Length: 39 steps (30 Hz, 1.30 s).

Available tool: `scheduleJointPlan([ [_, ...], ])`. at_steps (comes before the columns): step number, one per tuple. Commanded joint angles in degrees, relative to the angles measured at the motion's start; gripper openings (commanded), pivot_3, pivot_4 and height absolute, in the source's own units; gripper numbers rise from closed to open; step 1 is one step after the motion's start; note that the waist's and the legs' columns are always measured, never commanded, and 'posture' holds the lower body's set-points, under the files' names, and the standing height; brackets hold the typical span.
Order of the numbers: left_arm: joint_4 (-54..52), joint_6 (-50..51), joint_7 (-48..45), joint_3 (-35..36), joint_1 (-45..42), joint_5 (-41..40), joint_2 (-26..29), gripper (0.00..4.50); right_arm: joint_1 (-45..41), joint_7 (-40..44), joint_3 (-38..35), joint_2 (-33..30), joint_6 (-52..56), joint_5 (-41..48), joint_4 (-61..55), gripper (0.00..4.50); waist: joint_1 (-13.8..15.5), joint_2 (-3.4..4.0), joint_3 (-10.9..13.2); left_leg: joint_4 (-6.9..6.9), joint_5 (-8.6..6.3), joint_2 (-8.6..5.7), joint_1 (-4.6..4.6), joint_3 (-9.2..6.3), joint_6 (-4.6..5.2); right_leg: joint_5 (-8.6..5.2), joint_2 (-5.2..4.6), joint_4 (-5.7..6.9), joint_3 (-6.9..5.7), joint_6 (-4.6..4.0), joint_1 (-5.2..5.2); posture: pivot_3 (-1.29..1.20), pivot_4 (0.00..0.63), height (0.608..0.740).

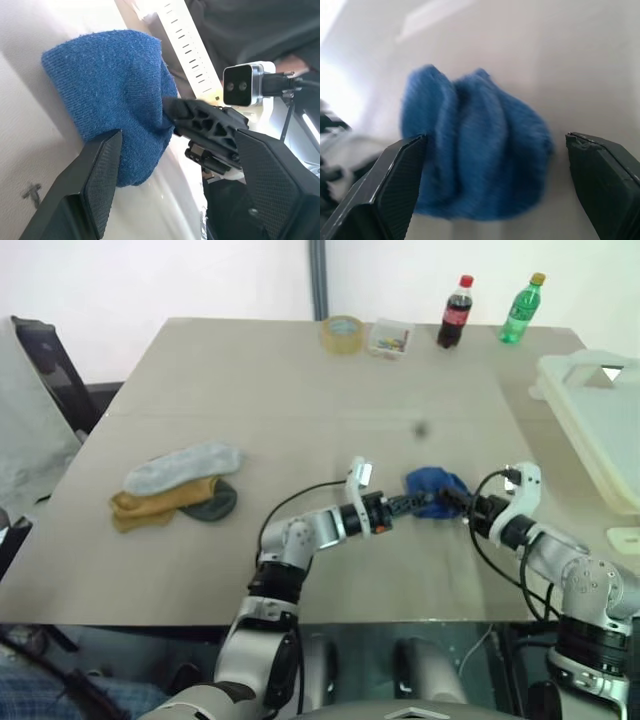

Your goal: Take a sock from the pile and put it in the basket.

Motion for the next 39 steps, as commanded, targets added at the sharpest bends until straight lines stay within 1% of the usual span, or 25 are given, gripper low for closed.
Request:
scheduleJointPlan([
  [1,-0.26,-0.81,-0.5,-0.51,-0.13,0.4,-0.22,3.77,0.0,-0.92,0.86,1.94,2.56,2.82,1.87,4.5,-0.22,0.0,-0.01,0.0,0.0,0.0,0.0,0.0,0.0,0.0,0.0,0.0,0.0,0.0,0.0,0.0,0.15,0.74],
  [3,-0.35,-0.89,-0.48,-0.4,-0.01,0.43,-0.13,3.77,-0.27,-1.11,1.34,2.29,2.39,3.24,2.41,4.5,-0.54,0.0,-0.01,0.01,0.0,0.0,0.0,0.0,0.0,0.0,0.0,0.0,0.0,0.0,0.01,0.0,0.15,0.74],
  [6,-0.8,-0.92,-0.31,-0.26,0.46,0.41,0.13,3.84,-1.33,-1.49,1.38,3.11,1.86,4.09,3.94,3.73,-1.06,0.01,-0.02,0.01,0.0,0.0,0.01,0.0,0.0,0.05,-0.01,0.0,0.01,0.08,0.02,0.0,0.15,0.74],
  [8,-0.73,-1.03,-0.1,-0.04,0.42,0.4,0.15,3.84,-1.64,-1.57,1.62,2.98,1.37,3.96,4.72,2.83,-1.1,0.02,-0.03,0.0,0.0,0.0,0.02,0.0,0.0,0.05,0.01,0.0,0.01,0.09,0.01,0.0,0.15,0.74],
  [9,-0.76,-1.05,-0.09,-0.01,0.43,0.41,0.17,3.84,-1.68,-1.63,1.78,2.91,1.09,3.88,4.95,2.3,-1.09,0.02,-0.03,0.0,0.0,0.0,0.01,0.0,0.0,0.05,0.01,0.01,0.0,0.09,0.01,0.0,0.15,0.74],
  [10,-0.67,-1.1,-0.11,0.02,0.35,0.47,0.21,3.84,-1.78,-1.62,2.01,2.86,0.74,3.75,5.21,1.87,-1.09,0.02,-0.03,0.0,0.0,0.0,0.01,0.0,0.0,0.05,0.01,0.01,0.01,0.09,0.01,0.0,0.15,0.74],
  [11,-0.66,-1.13,-0.12,0.02,0.32,0.53,0.25,3.84,-1.85,-1.55,2.21,2.86,0.45,3.76,5.4,1.56,-1.09,0.02,-0.03,0.0,0.0,0.0,0.01,0.0,0.0,0.05,0.01,0.0,0.01,0.09,0.01,0.0,0.15,0.74],
  [12,-0.63,-1.13,-0.11,0.05,0.25,0.56,0.28,3.84,-1.99,-1.6,2.38,2.94,0.22,3.78,5.6,1.01,-1.09,0.02,-0.03,0.0,0.0,0.0,0.01,0.01,0.0,0.05,0.0,0.0,0.01,0.09,0.01,0.0,0.15,0.74],
  [14,-0.75,-1.09,-0.05,0.08,0.25,0.55,0.32,3.84,-2.16,-1.78,2.52,3.19,-0.12,4.0,5.83,0.07,-1.13,0.01,-0.04,0.0,0.0,0.0,0.02,0.01,0.0,0.05,0.0,0.0,0.02,0.1,0.01,0.0,0.15,0.74],
  [19,-1.17,-1.42,0.37,0.02,0.43,0.89,0.67,3.84,-2.73,-2.81,1.92,4.31,-1.09,4.49,7.01,0.03,-1.2,0.02,-0.04,0.01,0.0,0.01,0.02,0.01,0.0,0.06,0.01,0.01,0.03,0.1,0.01,0.0,0.15,0.74],
  [22,-3.73,-1.29,0.3,-1.66,1.19,2.19,2.48,3.84,-2.99,-3.23,1.65,4.4,-1.52,4.64,7.26,0.03,-1.33,0.02,-0.06,0.01,0.0,0.02,0.04,0.02,0.0,0.06,0.02,0.01,0.03,0.09,0.01,0.0,0.15,0.74],
  [26,-19.24,-7.21,-3.12,-12.69,5.06,11.21,13.95,3.84,-4.72,-6.73,-1.38,2.74,-0.64,5.28,6.41,0.03,-1.61,0.08,-0.07,-0.03,0.0,0.11,0.05,0.06,-0.01,0.06,0.06,0.04,0.1,0.04,-0.03,0.0,0.15,0.74],
  [29,-24.55,-18.55,-3.4,-15.93,6.91,18.06,18.68,3.84,-5.88,-8.79,-4.54,1.47,1.07,7.4,5.87,0.03,-0.95,0.33,0.03,-0.05,0.01,0.13,0.01,0.08,-0.02,-0.03,-0.02,0.02,0.11,-0.18,-0.07,0.0,0.15,0.74],
  [32,-26.62,-26.28,-3.35,-15.89,7.98,20.65,19.52,3.84,-6.21,-10.57,-5.93,-0.04,3.27,8.32,5.16,0.03,-0.1,0.4,0.08,-0.04,0.0,0.03,-0.1,0.11,-0.01,-0.03,-0.19,-0.05,0.11,-0.18,-0.12,0.0,0.15,0.74],
  [35,-27.09,-34.69,-3.24,-17.4,8.45,25.11,20.16,3.84,-7.2,-14.0,-7.66,-1.8,8.84,9.19,4.17,0.03,0.35,0.43,0.1,-0.05,-0.05,0.0,-0.16,0.18,0.08,-0.03,-0.27,-0.15,0.13,-0.18,-0.14,0.0,0.15,0.74],
  [37,-26.47,-38.77,-1.47,-16.66,8.1,25.92,18.29,3.84,-8.89,-16.66,-8.79,-4.09,13.66,8.69,3.83,0.03,0.53,0.46,0.11,-0.1,-0.06,0.0,-0.16,0.22,0.09,-0.03,-0.28,-0.15,0.14,-0.18,-0.17,0.0,0.15,0.74],
  [39,-25.31,-42.45,-0.21,-16.23,7.12,26.84,16.64,3.84,-11.6,-17.83,-12.31,-6.07,16.84,10.17,3.96,0.03,0.57,0.48,0.13,-0.1,-0.06,0.0,-0.19,0.22,0.09,-0.03,-0.29,-0.14,0.13,-0.19,-0.19,0.0,0.15,0.74],
])
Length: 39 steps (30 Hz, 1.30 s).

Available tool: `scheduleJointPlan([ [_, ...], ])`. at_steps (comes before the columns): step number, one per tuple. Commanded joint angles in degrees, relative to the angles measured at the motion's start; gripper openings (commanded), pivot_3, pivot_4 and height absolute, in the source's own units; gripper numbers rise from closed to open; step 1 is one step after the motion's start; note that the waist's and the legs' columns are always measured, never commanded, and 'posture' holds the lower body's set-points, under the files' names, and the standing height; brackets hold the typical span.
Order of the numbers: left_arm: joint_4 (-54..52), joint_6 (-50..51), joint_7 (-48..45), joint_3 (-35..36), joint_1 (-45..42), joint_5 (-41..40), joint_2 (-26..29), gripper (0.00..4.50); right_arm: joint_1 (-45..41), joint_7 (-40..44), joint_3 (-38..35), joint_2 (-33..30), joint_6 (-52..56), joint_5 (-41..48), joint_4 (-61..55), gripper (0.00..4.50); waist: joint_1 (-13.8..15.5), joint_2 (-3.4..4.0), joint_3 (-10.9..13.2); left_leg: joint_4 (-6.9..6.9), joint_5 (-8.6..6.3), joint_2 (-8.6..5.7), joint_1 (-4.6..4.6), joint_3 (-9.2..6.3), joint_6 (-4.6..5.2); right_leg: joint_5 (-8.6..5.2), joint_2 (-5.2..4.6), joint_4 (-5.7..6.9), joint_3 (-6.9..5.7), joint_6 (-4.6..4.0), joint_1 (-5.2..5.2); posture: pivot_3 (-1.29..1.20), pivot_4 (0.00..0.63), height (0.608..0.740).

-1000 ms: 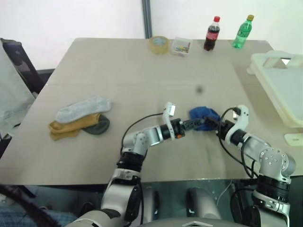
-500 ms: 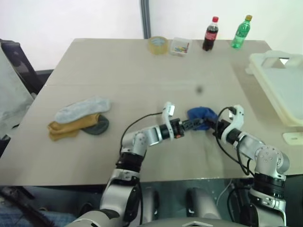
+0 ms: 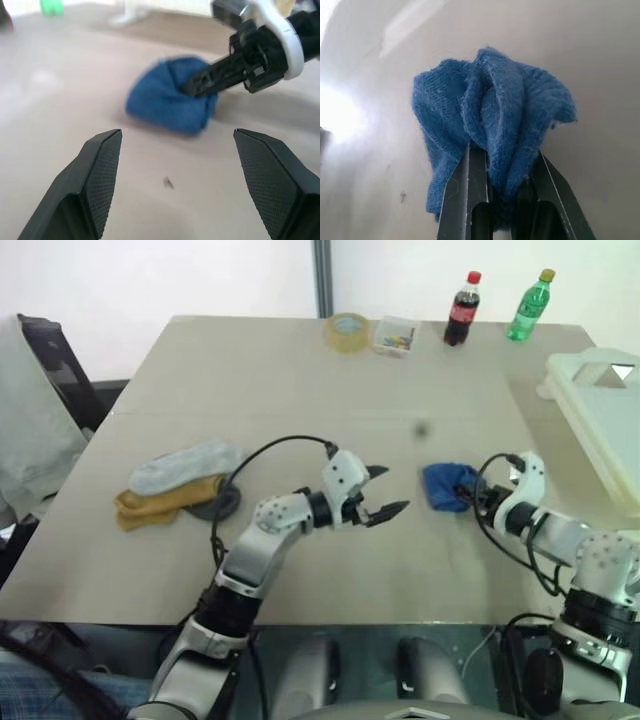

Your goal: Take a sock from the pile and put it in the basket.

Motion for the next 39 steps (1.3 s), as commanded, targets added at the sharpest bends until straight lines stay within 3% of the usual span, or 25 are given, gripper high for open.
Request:
scheduleJointPlan([
  [1,0.3,-7.9,2.82,1.18,-2.25,1.32,-3.87,3.84,-5.26,-3.26,-8.18,-4.7,7.59,2.17,-1.86,0.03,0.02,0.05,0.03,0.01,0.0,-0.01,-0.02,0.0,0.01,0.0,0.0,0.0,-0.02,0.0,0.0,0.0,0.15,0.74],
  [4,2.9,-12.13,3.65,1.89,-4.7,0.58,-7.9,3.84,-10.33,-4.35,-14.64,-9.52,13.76,1.89,-1.35,0.03,0.1,0.2,0.15,0.05,0.01,-0.07,-0.08,0.0,0.03,0.01,-0.01,0.01,-0.02,0.02,-0.02,0.0,0.15,0.74],
  [12,9.64,-14.87,-0.2,1.31,-9.46,-1.31,-13.53,3.84,-19.61,-9.31,-19.96,-23.85,15.2,2.12,5.61,0.03,-0.15,0.37,0.25,0.01,-0.02,-0.18,-0.09,0.13,0.08,0.12,0.17,0.0,0.05,0.27,-0.09,0.0,0.15,0.74],
  [16,11.95,-12.48,-2.88,0.62,-12.6,-3.16,-16.2,3.84,-26.56,-12.3,-23.37,-27.76,14.3,-4.23,12.29,0.03,-0.23,0.35,0.25,0.01,-0.02,-0.16,-0.12,0.19,0.09,0.12,0.2,0.0,0.11,0.28,-0.15,0.0,0.15,0.74],
  [20,13.11,-10.82,-5.53,-0.08,-14.41,-4.3,-17.72,3.84,-28.58,-12.52,-23.55,-29.83,7.72,-9.51,19.01,0.03,-0.05,0.34,0.25,0.03,-0.03,-0.17,-0.17,0.21,0.11,0.12,0.21,-0.04,0.15,0.29,-0.15,0.0,0.15,0.74],
  [27,13.68,-10.16,-8.81,-1.25,-14.56,-3.96,-17.46,3.84,-28.53,-12.69,-22.46,-30.05,-13.97,-17.51,35.32,0.03,-0.22,0.36,0.25,0.02,-0.05,-0.18,-0.16,0.34,0.14,0.12,0.23,-0.08,0.25,0.31,-0.18,0.0,0.15,0.74],
  [32,14.04,-10.16,-9.18,-0.47,-14.62,-3.55,-16.72,3.84,-31.25,-14.03,-27.51,-29.27,-28.72,-16.13,49.74,0.03,-0.32,0.37,0.25,0.02,-0.05,-0.17,-0.11,0.41,0.14,0.12,0.25,-0.05,0.35,0.31,-0.18,0.0,0.15,0.74],
  [33,14.06,-10.12,-9.12,-0.39,-14.6,-3.52,-16.63,3.84,-31.52,-14.07,-28.23,-29.29,-30.74,-15.57,51.72,0.97,-0.32,0.37,0.25,0.02,-0.05,-0.17,-0.1,0.43,0.14,0.12,0.26,-0.05,0.39,0.31,-0.18,0.0,0.15,0.74],
  [34,14.04,-10.13,-9.04,-0.35,-14.58,-3.39,-16.47,3.84,-31.92,-13.88,-28.98,-29.26,-32.31,-14.73,53.19,1.15,-0.32,0.37,0.25,0.02,-0.05,-0.17,-0.09,0.44,0.14,0.12,0.26,-0.05,0.39,0.31,-0.18,0.0,0.15,0.74],
  [39,13.93,-10.06,-8.6,0.03,-14.48,-3.28,-15.96,3.84,-33.25,-13.36,-29.39,-29.89,-35.78,-11.6,55.74,3.39,-0.4,0.37,0.26,0.01,-0.05,-0.17,-0.08,0.47,0.15,0.13,0.26,-0.06,0.47,0.32,-0.19,0.0,0.15,0.74],
])
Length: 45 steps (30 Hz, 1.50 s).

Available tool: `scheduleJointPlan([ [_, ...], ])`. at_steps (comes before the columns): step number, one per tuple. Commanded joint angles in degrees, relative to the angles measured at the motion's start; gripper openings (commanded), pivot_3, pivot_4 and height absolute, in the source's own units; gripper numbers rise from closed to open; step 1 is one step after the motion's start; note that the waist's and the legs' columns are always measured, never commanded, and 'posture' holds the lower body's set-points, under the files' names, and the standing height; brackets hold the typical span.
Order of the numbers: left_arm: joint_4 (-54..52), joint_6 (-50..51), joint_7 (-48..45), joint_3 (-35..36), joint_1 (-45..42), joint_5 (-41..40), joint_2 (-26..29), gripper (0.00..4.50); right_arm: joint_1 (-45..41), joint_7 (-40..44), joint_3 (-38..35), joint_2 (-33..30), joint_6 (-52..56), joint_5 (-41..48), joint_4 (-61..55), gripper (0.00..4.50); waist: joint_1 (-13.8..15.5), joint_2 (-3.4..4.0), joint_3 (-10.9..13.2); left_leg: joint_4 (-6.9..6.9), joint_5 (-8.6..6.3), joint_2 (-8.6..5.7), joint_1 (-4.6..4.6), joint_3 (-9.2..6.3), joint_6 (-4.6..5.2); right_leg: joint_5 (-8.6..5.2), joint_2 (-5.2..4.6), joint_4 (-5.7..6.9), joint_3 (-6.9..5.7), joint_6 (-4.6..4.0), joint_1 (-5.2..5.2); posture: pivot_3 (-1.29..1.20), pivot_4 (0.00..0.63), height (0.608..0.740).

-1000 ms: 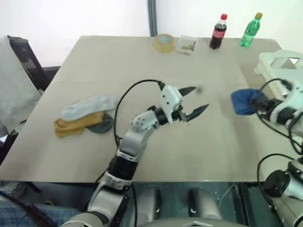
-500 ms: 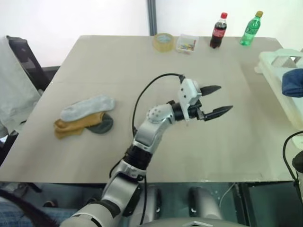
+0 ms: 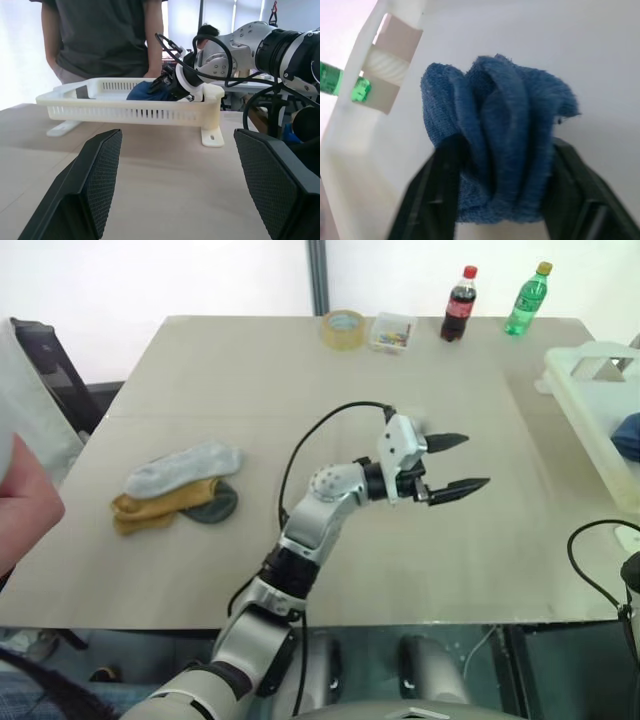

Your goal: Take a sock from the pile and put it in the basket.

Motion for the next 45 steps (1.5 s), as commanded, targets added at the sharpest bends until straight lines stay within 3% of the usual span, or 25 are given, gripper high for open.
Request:
scheduleJointPlan([
  [1,-1.07,-0.3,0.35,0.6,-0.76,-0.13,-0.03,3.84,-2.62,0.51,-0.41,-1.59,-2.53,3.39,-1.11,3.89,-0.01,0.0,0.0,0.0,0.0,0.0,0.0,0.01,0.0,0.0,0.0,0.0,0.01,0.0,0.0,0.0,0.15,0.74],
  [2,-1.08,-0.27,0.39,0.63,-0.76,-0.17,0.04,3.84,-2.55,0.41,-0.11,-1.57,-2.28,3.87,-1.62,4.47,0.0,0.0,0.0,0.0,0.0,0.0,0.0,0.0,0.0,0.0,0.0,0.0,0.01,0.0,0.0,0.0,0.15,0.74],
  [7,-0.68,-0.53,0.49,0.62,-1.08,0.05,0.28,3.84,-0.09,-3.13,0.67,-0.91,1.23,5.7,-7.44,4.47,0.24,0.0,0.0,0.0,0.0,0.01,0.01,0.0,0.01,0.0,0.0,0.0,0.02,0.0,0.0,0.0,0.15,0.74],
  [16,-0.99,-0.38,1.6,1.72,-1.06,0.52,2.07,3.84,10.41,-8.93,4.35,1.98,15.18,8.29,-34.14,4.47,0.1,0.04,-0.02,0.0,-0.01,0.06,0.02,0.0,0.01,0.0,-0.01,0.06,0.04,0.0,-0.01,0.0,0.15,0.74],
  [20,-3.36,0.18,3.69,3.47,0.83,2.34,6.42,3.84,19.79,3.33,13.18,0.7,19.5,11.66,-48.15,4.47,-0.2,0.06,-0.03,0.01,-0.01,0.1,0.12,0.01,0.01,0.0,0.06,0.14,0.07,0.0,0.01,0.0,0.15,0.74],
  [25,-7.8,2.91,7.86,7.02,5.2,3.72,12.53,3.84,31.86,19.53,22.43,5.31,13.15,15.6,-63.8,4.47,-1.33,0.05,-0.03,-0.01,-0.01,0.23,0.2,-0.01,0.01,0.0,0.14,0.19,0.11,0.0,0.02,0.0,0.15,0.74],
  [29,-13.01,6.38,10.6,9.54,11.66,4.32,16.98,3.84,41.37,29.78,30.85,7.04,8.2,14.07,-69.73,4.47,-1.05,0.04,-0.03,0.02,-0.01,0.25,0.18,-0.03,0.01,0.0,0.08,0.18,0.08,0.01,0.04,0.0,0.15,0.74],
  [34,-19.3,10.49,19.61,15.11,22.3,6.16,18.97,3.84,51.27,43.55,38.45,4.26,-2.44,7.32,-68.64,4.47,-0.75,-0.02,0.0,0.05,-0.03,0.19,0.17,-0.04,0.03,-0.01,-0.03,0.08,0.07,0.02,0.11,0.0,0.15,0.74],
  [38,-29.29,12.97,21.14,16.83,31.71,6.28,21.11,3.84,55.43,52.89,37.64,3.13,-10.49,5.43,-65.9,4.47,-0.77,-0.1,0.05,0.09,-0.02,0.2,0.26,-0.03,0.02,-0.02,-0.03,0.16,0.06,0.0,0.13,0.0,0.15,0.74],
  [45,-42.24,18.96,24.79,25.75,47.81,3.79,22.45,3.84,62.2,66.63,39.34,-2.22,-20.73,-0.53,-59.57,4.47,-0.77,-0.18,0.06,0.14,-0.03,0.29,0.34,-0.06,0.0,-0.14,-0.02,0.16,0.03,-0.23,0.23,0.0,0.15,0.74],
])
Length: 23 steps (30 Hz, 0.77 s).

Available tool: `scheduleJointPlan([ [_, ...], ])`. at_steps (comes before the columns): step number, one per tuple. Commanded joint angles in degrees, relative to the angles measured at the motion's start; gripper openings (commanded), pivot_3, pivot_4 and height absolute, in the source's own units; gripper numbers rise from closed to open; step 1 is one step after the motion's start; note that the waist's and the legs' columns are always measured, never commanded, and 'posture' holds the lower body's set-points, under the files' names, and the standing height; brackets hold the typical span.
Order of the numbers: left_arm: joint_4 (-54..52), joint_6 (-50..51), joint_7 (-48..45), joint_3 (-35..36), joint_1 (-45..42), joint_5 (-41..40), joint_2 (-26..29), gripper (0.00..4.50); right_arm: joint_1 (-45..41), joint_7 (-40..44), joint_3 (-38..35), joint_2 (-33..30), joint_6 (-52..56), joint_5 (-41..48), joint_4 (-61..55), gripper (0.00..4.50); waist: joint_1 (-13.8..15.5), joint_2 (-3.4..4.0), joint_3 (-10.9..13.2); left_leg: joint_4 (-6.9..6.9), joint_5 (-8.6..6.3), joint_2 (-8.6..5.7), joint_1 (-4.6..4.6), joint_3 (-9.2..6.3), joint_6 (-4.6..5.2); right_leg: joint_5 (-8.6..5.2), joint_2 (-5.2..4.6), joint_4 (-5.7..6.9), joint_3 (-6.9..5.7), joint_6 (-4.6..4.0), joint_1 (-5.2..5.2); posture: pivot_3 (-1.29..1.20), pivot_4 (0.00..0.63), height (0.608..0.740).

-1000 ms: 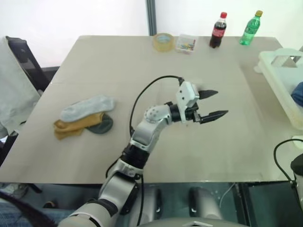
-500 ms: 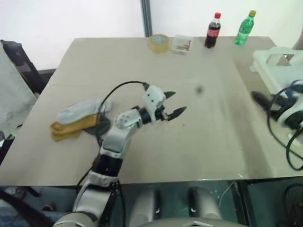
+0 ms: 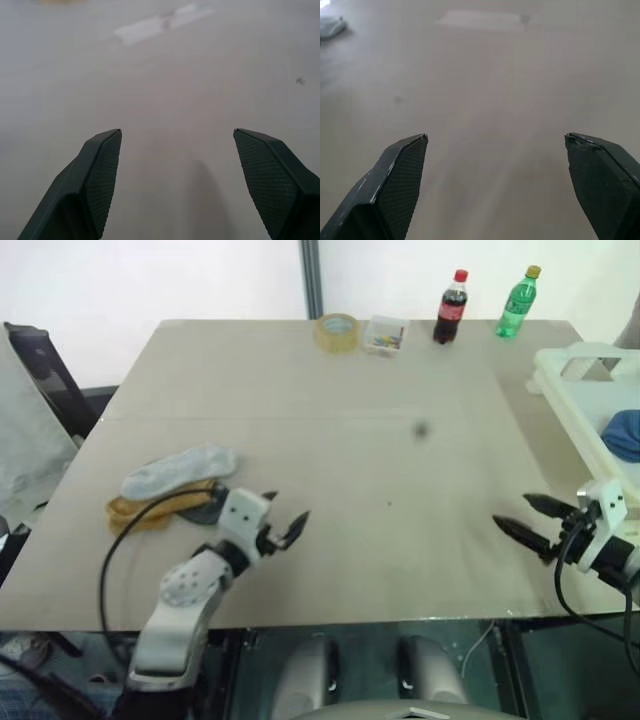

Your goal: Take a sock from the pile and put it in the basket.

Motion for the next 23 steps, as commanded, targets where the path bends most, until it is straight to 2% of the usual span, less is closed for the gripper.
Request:
scheduleJointPlan([
  [1,-8.38,2.3,0.63,5.23,5.6,-3.3,0.74,3.84,2.75,7.04,0.15,-2.35,-5.96,-2.55,0.63,4.47,0.02,0.0,0.0,0.0,0.0,0.01,-0.01,0.01,0.0,0.0,0.0,0.0,0.0,0.0,-0.01,0.0,0.15,0.74],
  [8,-14.83,2.29,-3.57,7.99,15.59,-7.42,3.87,3.84,7.5,9.56,-1.74,-2.31,-5.92,-2.56,-0.65,4.47,0.32,-0.02,0.0,0.1,-0.01,0.06,-0.01,0.02,-0.02,-0.02,-0.03,0.0,-0.01,0.0,-0.01,0.0,0.15,0.74],
  [15,-15.01,0.73,-6.81,9.2,18.12,-10.64,5.55,3.84,16.15,8.46,-7.21,-1.33,-4.79,-0.97,-6.97,4.47,1.14,-0.05,-0.01,0.11,-0.02,0.1,-0.05,0.04,-0.03,-0.06,-0.05,-0.02,-0.03,0.05,-0.06,0.0,0.15,0.74],
  [23,-11.38,-2.38,-10.89,9.67,18.55,-11.55,8.02,3.84,18.3,6.24,-8.68,-1.57,-4.11,-2.15,-9.97,4.47,1.13,-0.05,-0.01,0.12,-0.03,0.15,-0.05,0.05,-0.04,-0.13,-0.04,-0.02,-0.04,0.16,-0.08,0.0,0.15,0.74],
])
